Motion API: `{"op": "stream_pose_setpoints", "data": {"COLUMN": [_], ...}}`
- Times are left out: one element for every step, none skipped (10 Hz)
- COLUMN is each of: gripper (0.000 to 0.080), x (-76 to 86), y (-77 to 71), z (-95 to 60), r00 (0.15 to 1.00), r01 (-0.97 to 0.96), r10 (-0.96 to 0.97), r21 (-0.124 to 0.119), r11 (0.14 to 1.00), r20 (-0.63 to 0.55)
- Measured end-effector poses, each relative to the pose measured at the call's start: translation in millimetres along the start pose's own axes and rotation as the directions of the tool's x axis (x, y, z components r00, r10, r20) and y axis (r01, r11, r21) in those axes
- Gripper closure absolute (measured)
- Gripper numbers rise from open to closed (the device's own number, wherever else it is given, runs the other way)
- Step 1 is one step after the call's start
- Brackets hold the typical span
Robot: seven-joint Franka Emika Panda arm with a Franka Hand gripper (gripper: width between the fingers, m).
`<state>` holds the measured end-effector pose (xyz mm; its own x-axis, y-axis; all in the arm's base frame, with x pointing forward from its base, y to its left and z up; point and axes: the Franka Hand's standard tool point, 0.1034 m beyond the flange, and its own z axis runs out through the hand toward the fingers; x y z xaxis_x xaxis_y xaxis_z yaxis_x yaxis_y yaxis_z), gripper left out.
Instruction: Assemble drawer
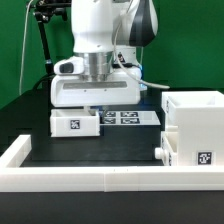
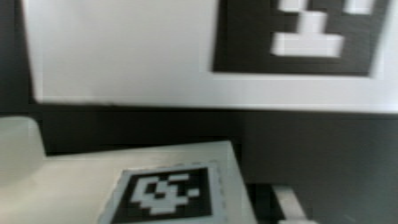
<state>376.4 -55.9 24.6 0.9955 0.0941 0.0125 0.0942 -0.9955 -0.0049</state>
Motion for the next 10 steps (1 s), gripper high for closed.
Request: {"op": "stream_pose_setpoints", "data": {"gripper": [0.0726, 0.0726, 0.0726, 0.0726, 0.0726, 0.0726, 0.0726, 0.0726, 0.0726, 0.0726], "x": [5.1, 12.6, 19.0, 16.8, 16.5, 16.4, 16.3, 16.8, 22.6, 30.8], "y": [-2.7, -2.9, -2.3, -2.2, -2.4, -2.1, -1.8, -1.1, 4.4, 6.9], "z": [-10.7, -18.6, -21.6, -19.0, -18.8, -18.7, -18.6, -18.5, -18.5, -19.2], "r00": [0.998, 0.995, 0.99, 0.99, 0.99, 0.982, 0.966, 0.95, 0.872, 0.82], "r01": [0.058, 0.101, 0.136, 0.142, 0.141, 0.188, 0.257, 0.311, 0.489, 0.572], "r10": [-0.058, -0.101, -0.136, -0.142, -0.142, -0.189, -0.257, -0.312, -0.489, -0.572], "r21": [0.01, 0.018, 0.021, 0.021, 0.022, 0.022, 0.024, 0.025, 0.021, 0.017], "r11": [0.998, 0.995, 0.99, 0.99, 0.99, 0.982, 0.966, 0.95, 0.872, 0.82], "r20": [0.015, 0.022, 0.024, 0.024, 0.026, 0.025, 0.024, 0.022, 0.015, 0.009]}}
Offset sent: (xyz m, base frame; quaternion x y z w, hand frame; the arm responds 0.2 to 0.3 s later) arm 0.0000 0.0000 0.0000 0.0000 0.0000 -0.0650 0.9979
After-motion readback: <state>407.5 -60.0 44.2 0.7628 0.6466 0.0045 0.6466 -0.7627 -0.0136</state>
